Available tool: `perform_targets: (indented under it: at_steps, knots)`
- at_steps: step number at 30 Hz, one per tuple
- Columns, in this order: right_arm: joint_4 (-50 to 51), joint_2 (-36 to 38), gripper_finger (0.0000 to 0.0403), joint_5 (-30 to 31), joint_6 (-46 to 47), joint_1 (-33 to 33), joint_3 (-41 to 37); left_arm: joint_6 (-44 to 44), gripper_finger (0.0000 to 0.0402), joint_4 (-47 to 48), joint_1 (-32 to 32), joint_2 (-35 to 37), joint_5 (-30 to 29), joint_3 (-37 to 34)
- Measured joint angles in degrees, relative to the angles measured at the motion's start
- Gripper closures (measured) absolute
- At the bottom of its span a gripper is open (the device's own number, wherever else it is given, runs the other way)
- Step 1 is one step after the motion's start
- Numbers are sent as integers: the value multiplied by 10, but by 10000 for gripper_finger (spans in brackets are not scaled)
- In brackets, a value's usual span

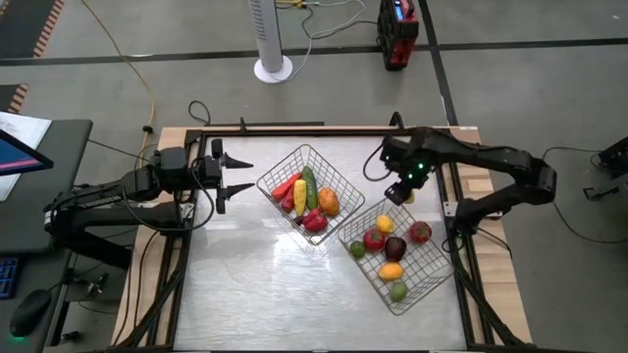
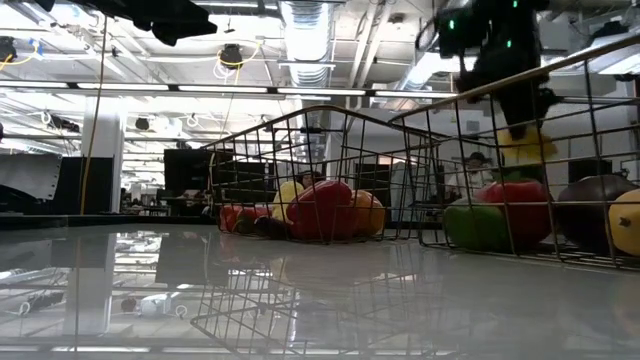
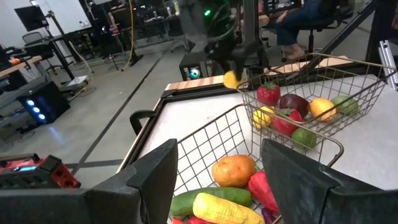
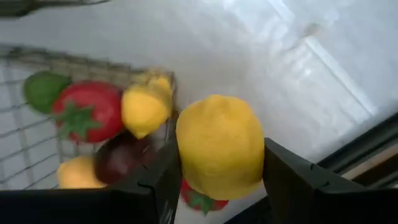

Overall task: Sort produce into baskets
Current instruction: Put the lemon into the right wire basket

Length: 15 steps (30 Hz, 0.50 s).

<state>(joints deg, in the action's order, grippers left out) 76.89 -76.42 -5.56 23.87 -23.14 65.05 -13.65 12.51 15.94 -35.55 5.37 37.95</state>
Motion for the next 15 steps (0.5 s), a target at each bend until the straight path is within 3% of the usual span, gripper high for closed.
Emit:
perform_targets:
  at_steps: [9, 15]
  knots:
    - [42, 0, 184, 36, 72, 125, 86, 3, 183, 0, 0, 0, 0, 0]
    - [0, -3, 181, 36, 115, 209, 86, 9, 183, 0, 0, 0, -1, 0]
